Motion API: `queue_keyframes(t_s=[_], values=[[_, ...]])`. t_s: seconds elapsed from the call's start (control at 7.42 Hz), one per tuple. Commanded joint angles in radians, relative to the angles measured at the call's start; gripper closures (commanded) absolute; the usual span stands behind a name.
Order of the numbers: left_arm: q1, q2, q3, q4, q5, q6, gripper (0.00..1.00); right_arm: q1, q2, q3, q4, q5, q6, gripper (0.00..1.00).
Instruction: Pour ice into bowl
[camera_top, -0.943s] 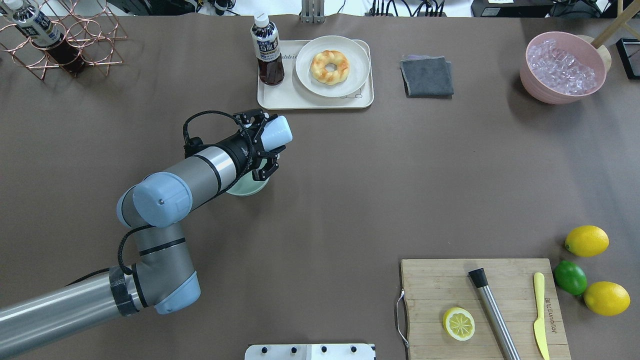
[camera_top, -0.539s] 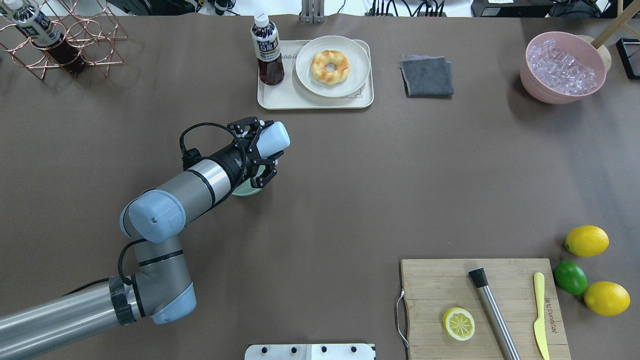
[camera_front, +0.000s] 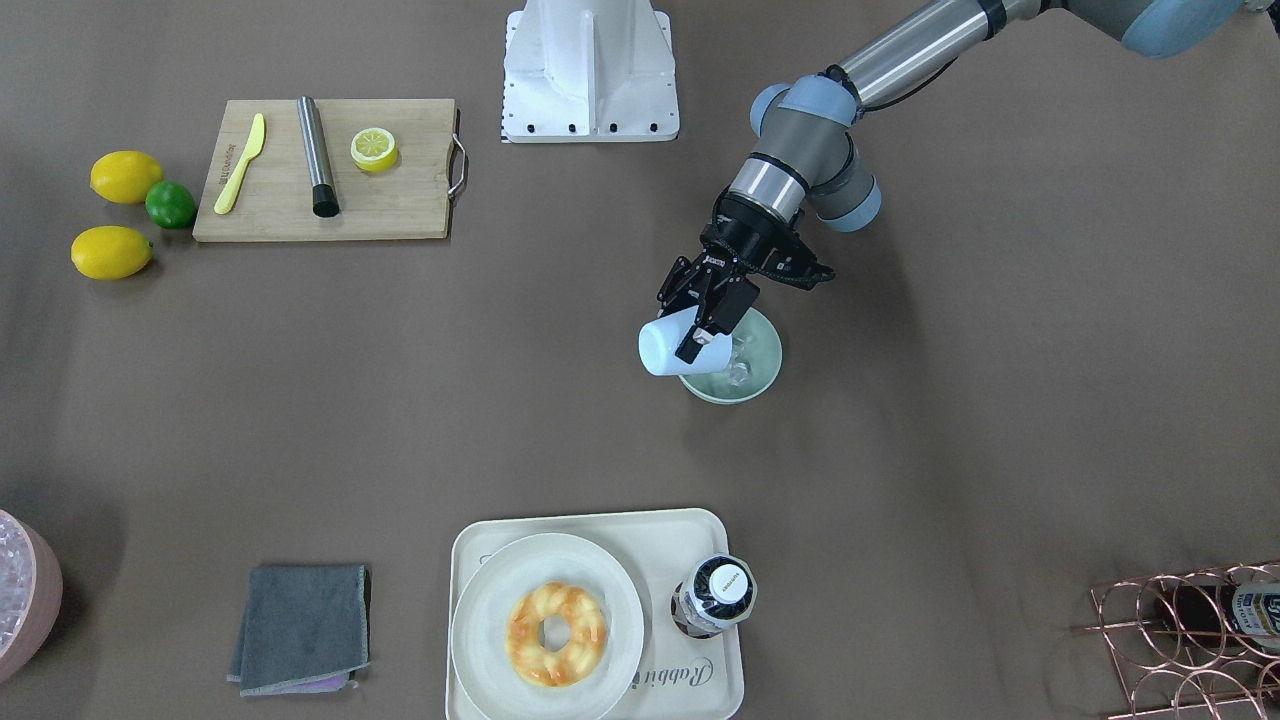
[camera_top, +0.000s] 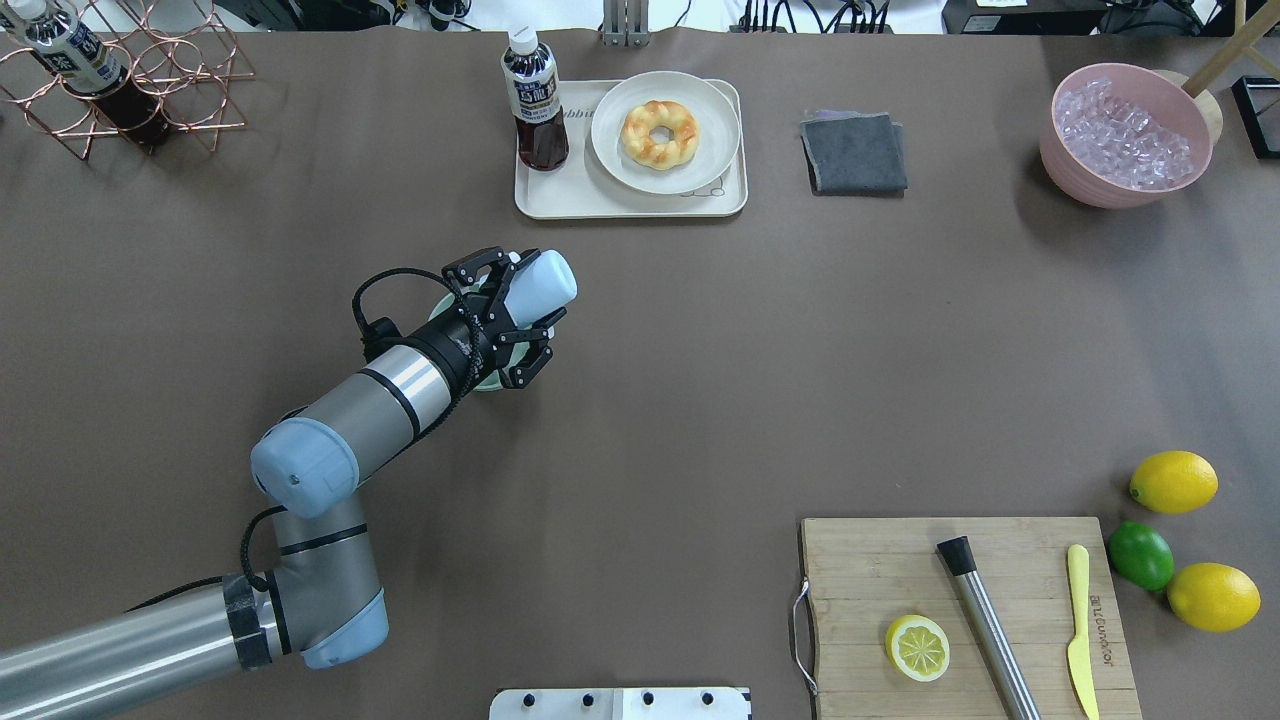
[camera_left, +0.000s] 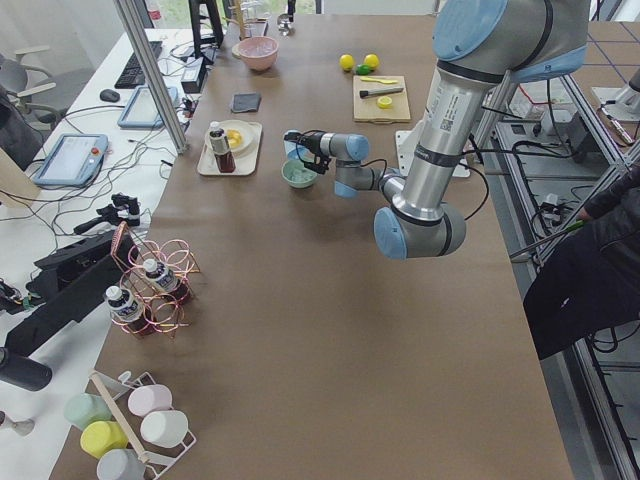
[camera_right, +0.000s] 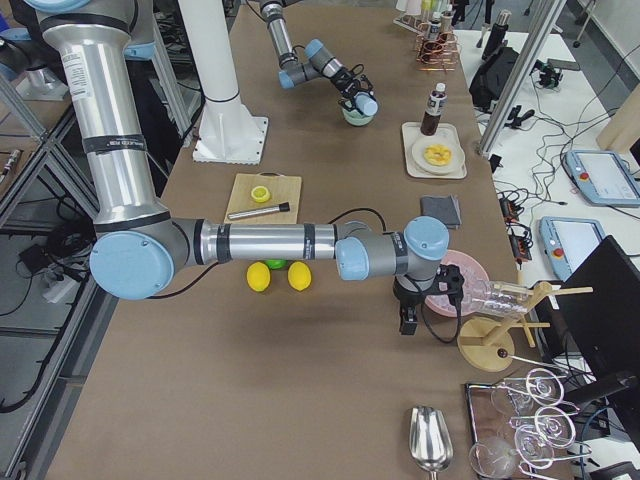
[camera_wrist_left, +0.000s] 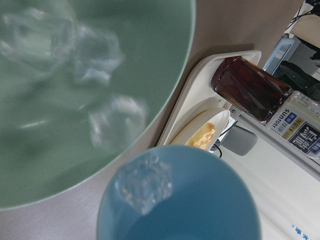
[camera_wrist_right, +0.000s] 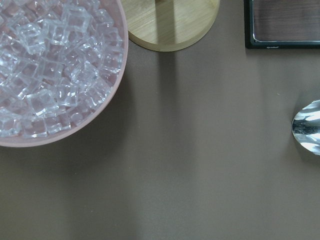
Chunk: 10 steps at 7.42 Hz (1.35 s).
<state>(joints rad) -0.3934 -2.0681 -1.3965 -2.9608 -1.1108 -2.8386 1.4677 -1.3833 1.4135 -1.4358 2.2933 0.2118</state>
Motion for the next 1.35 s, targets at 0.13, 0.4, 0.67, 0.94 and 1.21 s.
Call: queue_keyframes(t_s=[0.13, 0.4, 0.67, 0.94, 1.21], values=[[0.008, 0.002, 0.019, -0.075, 0.040, -0.001, 0.49, -0.004, 0.000, 0.004, 0.000, 0.000, 0.000, 0.01], [0.005, 0.000, 0.014, -0.031, 0.033, 0.011, 0.49, -0.004, 0.000, 0.005, 0.000, 0.000, 0.000, 0.01], [-0.022, 0.000, -0.057, 0.154, -0.016, 0.105, 0.49, -0.004, 0.000, 0.005, 0.000, 0.000, -0.002, 0.01], [-0.068, 0.077, -0.247, 0.357, -0.050, 0.123, 0.49, -0.004, 0.001, 0.005, 0.000, 0.000, 0.000, 0.01], [-0.148, 0.146, -0.343, 0.518, -0.111, 0.127, 0.50, -0.004, 0.001, 0.005, 0.000, 0.000, 0.000, 0.01]])
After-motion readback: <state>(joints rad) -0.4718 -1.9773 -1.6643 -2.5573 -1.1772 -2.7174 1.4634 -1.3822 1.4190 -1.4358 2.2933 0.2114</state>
